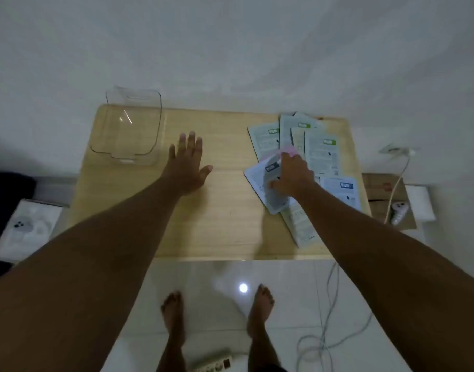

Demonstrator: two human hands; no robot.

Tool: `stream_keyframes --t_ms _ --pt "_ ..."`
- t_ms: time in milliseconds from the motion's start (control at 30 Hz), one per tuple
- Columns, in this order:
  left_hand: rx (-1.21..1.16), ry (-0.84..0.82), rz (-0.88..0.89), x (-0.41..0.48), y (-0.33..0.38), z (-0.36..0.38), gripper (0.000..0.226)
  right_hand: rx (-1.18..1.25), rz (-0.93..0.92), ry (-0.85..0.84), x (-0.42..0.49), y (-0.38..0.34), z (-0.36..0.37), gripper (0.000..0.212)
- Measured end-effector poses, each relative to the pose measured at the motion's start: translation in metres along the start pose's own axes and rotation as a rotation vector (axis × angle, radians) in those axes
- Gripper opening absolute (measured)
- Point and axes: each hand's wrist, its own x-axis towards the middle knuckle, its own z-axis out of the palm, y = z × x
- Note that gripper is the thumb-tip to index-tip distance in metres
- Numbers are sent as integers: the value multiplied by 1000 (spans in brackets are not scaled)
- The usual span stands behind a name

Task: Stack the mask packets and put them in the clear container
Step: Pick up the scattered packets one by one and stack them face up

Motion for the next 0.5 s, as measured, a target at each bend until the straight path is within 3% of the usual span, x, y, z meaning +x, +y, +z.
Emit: stream_keyframes --t_ms 100,233,500 --pt "51 -60 -76 4 -7 14 81 4 109 31 0 10 12 92" --pt "14 -151 -105 5 -17 35 83 167 165 37 7 18 20 88" --pt "-3 -116 -87 3 -20 38 83 511 134 24 15 10 7 28"
